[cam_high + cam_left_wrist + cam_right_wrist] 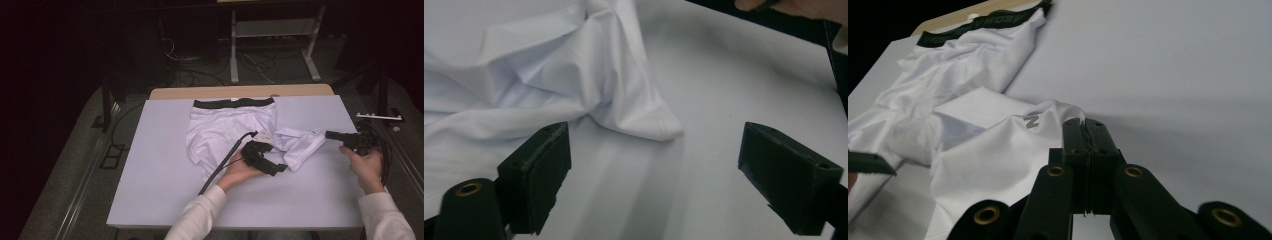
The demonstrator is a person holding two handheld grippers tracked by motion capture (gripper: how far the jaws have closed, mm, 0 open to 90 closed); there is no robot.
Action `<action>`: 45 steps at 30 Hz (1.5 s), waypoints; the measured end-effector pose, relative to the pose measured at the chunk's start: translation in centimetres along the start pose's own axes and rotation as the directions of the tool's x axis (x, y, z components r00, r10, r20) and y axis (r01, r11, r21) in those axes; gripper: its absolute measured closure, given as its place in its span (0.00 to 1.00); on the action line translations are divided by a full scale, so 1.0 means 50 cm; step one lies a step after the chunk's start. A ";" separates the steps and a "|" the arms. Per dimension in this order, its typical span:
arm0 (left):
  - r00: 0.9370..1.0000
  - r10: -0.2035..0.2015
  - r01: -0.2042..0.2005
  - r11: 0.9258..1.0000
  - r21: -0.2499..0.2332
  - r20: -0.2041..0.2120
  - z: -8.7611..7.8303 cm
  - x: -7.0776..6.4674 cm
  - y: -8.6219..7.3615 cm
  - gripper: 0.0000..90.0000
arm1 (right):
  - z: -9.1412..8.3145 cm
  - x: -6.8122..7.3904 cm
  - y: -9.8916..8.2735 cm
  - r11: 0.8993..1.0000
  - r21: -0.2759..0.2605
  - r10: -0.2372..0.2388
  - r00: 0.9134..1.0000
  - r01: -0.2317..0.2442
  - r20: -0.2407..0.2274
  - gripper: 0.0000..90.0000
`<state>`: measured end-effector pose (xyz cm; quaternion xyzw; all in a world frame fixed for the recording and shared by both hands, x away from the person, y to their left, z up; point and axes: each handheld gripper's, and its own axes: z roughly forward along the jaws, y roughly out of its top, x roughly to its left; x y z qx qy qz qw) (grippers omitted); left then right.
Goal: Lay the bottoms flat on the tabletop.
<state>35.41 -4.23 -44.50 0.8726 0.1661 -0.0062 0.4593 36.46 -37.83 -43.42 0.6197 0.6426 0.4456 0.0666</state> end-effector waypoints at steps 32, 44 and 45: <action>0.987 0.158 -0.152 0.981 0.118 -0.040 0.115 -0.039 0.027 0.98 | -0.015 -0.039 -0.030 0.997 0.021 0.078 0.996 -0.079 0.031 0.98; 0.970 0.240 -0.234 0.964 0.124 -0.032 -0.025 -0.117 -0.024 0.98 | -0.094 0.056 -0.128 0.994 0.106 0.013 0.999 -0.008 -0.051 0.98; 0.970 0.241 -0.236 0.965 0.117 -0.031 -0.033 -0.125 -0.030 0.98 | -0.099 0.062 -0.134 0.994 0.111 0.008 0.998 -0.001 -0.058 0.98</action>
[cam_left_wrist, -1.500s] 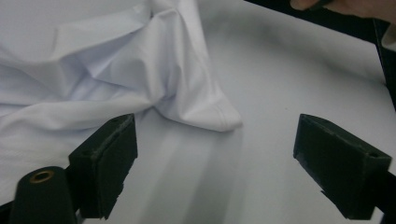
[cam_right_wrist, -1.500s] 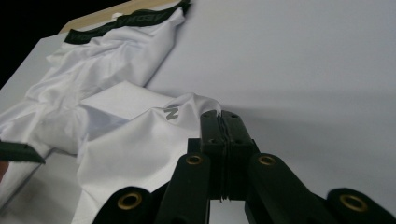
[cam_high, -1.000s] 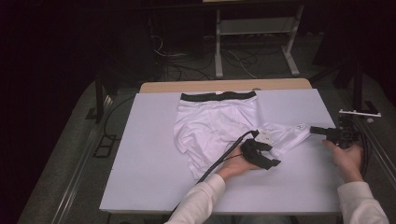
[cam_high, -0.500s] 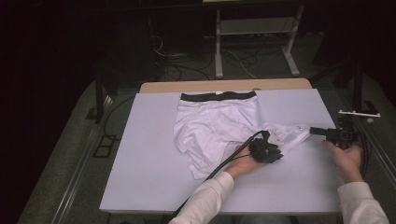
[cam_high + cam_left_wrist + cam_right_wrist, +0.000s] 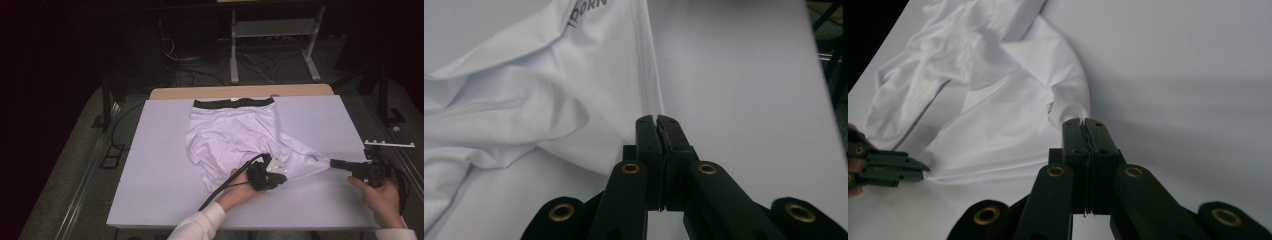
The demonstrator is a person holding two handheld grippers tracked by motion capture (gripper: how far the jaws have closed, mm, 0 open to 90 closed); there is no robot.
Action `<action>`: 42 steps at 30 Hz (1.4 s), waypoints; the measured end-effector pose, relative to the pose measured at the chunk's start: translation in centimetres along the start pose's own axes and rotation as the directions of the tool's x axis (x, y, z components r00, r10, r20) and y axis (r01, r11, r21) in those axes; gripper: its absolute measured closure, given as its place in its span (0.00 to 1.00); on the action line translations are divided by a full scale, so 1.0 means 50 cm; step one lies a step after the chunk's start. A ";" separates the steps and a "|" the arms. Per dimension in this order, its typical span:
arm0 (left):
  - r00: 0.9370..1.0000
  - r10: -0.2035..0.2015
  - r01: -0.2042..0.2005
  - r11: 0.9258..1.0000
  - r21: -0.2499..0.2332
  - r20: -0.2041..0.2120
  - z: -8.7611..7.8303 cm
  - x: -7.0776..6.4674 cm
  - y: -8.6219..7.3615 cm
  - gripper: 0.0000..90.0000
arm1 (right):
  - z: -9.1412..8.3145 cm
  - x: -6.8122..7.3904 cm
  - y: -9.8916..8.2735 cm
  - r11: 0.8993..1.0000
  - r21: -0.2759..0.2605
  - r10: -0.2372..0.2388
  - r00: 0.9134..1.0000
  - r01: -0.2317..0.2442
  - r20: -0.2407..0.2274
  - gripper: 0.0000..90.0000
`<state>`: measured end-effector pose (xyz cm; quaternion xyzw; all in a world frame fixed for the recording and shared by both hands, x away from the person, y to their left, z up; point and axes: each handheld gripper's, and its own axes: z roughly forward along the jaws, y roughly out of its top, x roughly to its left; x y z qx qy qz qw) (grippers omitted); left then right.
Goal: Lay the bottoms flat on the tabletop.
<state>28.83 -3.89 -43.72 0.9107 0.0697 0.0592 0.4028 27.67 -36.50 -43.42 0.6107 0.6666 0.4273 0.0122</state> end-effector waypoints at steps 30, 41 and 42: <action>0.995 0.031 -0.036 0.998 0.057 0.094 -0.001 -0.084 -0.046 0.98 | -0.015 0.019 -0.058 0.994 0.070 -0.083 0.997 0.082 0.012 0.66; 0.995 0.029 -0.035 0.998 0.054 0.093 0.002 -0.080 -0.044 0.98 | 0.046 0.038 -0.044 0.957 0.203 -0.222 0.974 0.208 0.047 0.90; 0.995 0.022 -0.027 0.999 0.046 0.094 0.003 -0.079 -0.044 0.98 | 0.046 0.037 -0.041 0.960 0.199 -0.206 0.978 0.195 0.035 0.97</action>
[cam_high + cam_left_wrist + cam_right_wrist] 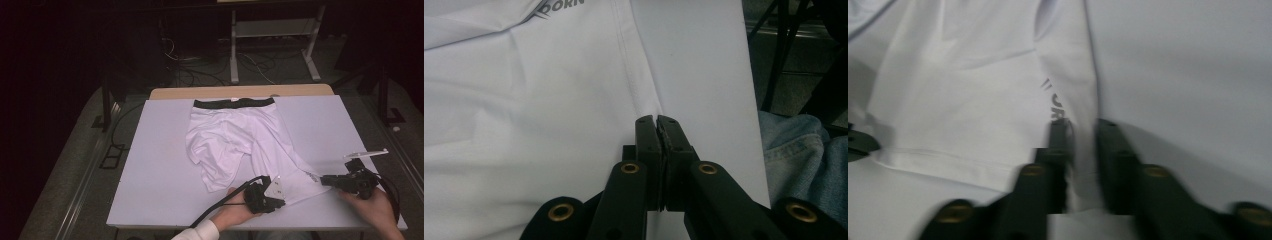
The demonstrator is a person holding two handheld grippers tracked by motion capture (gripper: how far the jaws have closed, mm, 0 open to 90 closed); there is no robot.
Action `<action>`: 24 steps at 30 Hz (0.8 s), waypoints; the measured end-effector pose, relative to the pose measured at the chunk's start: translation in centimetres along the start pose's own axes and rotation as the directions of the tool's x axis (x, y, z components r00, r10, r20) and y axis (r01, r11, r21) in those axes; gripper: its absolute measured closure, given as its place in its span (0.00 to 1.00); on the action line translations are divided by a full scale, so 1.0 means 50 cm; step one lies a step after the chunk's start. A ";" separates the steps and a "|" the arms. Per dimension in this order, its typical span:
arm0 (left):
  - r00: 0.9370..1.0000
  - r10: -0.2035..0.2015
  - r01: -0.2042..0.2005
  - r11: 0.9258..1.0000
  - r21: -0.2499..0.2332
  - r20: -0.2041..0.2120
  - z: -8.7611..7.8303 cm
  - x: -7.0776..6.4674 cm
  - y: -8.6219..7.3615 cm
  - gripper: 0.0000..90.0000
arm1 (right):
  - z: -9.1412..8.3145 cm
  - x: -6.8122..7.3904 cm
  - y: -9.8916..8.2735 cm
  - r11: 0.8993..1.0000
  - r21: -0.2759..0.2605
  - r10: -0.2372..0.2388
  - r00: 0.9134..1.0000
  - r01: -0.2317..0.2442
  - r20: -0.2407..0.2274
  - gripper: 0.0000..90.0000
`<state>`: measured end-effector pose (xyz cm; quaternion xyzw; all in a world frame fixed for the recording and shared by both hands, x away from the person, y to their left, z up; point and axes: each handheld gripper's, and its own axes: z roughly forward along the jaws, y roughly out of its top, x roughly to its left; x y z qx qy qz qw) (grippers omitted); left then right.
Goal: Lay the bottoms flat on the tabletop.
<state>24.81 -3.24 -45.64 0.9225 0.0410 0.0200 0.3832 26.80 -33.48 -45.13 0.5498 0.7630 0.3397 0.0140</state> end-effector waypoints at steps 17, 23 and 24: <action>0.999 0.000 0.002 0.999 -0.049 0.041 0.017 -0.008 0.034 0.98 | -0.033 -0.069 -0.034 0.950 -0.041 0.305 0.947 -0.310 -0.102 0.98; 0.997 0.026 -0.023 0.999 -0.041 0.070 0.015 -0.025 0.042 0.98 | -0.050 -0.074 -0.057 0.939 -0.030 0.337 0.932 -0.344 -0.131 0.98; 0.997 0.029 -0.026 0.999 -0.039 0.075 0.015 -0.027 0.042 0.98 | -0.051 -0.073 -0.057 0.938 -0.024 0.340 0.930 -0.346 -0.138 0.98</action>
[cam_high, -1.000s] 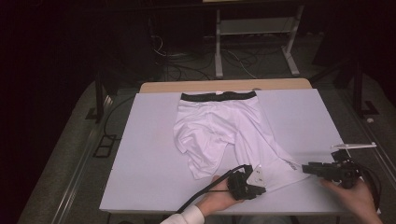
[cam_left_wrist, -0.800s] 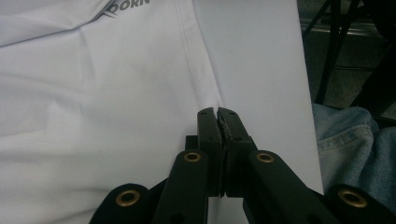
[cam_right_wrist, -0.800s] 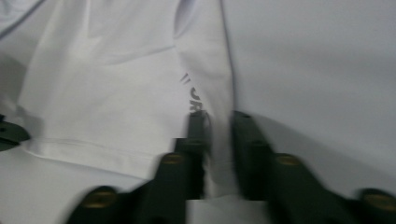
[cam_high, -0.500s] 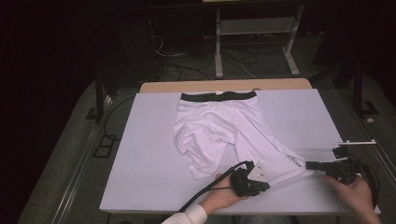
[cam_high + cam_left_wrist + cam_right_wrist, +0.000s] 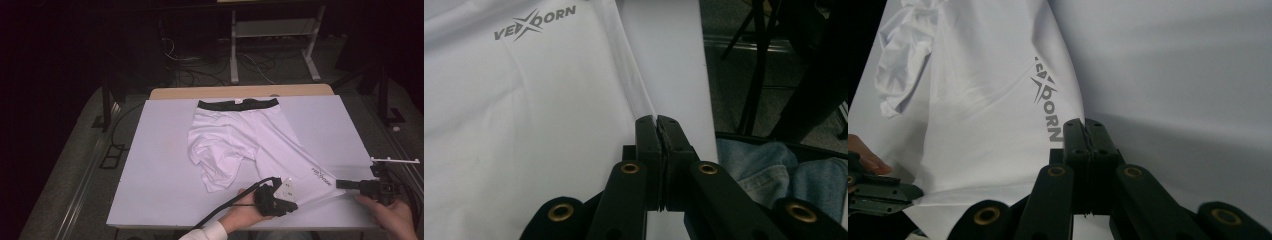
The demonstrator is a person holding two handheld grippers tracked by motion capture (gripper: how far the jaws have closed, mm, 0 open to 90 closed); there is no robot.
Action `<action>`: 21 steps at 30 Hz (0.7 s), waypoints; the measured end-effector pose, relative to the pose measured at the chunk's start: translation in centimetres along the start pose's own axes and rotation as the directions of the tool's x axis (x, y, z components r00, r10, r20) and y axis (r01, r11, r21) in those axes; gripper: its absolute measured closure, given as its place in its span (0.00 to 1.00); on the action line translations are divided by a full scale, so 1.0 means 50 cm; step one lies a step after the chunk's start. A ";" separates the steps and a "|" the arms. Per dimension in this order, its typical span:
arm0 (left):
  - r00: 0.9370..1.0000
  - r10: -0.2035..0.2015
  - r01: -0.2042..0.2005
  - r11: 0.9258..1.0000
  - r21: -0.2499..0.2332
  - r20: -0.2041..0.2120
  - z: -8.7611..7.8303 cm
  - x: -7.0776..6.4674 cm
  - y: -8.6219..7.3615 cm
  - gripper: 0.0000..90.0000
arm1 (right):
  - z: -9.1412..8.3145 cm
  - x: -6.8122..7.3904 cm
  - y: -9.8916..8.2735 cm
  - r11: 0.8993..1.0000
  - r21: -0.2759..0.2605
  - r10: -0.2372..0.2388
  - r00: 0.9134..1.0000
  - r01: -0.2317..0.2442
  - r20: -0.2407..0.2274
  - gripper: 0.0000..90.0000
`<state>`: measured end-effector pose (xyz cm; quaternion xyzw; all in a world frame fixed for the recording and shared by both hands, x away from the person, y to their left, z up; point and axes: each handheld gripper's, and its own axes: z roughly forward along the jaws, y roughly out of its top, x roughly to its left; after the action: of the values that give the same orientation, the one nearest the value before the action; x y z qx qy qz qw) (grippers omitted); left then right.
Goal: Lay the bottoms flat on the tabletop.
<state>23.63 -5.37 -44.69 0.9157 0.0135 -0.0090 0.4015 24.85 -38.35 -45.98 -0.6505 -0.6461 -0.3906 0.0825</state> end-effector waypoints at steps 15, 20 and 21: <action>0.999 0.034 -0.037 0.996 0.078 0.039 -0.019 -0.012 -0.016 0.97 | 0.008 0.018 -0.025 0.995 0.088 -0.047 0.997 0.052 -0.057 0.97; 0.998 0.023 -0.028 0.995 0.099 0.055 -0.019 -0.011 -0.025 0.97 | 0.013 0.026 -0.025 0.992 0.115 -0.054 0.997 0.059 -0.048 0.92; 0.998 0.012 -0.018 0.995 0.100 0.060 -0.020 -0.010 -0.027 0.97 | 0.015 0.028 -0.025 0.991 0.120 -0.057 0.998 0.061 -0.042 0.88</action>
<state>23.09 -3.74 -45.00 0.9341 -0.0060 -0.0340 0.3554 23.82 -36.62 -46.14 -0.6172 -0.6858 -0.3656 0.1226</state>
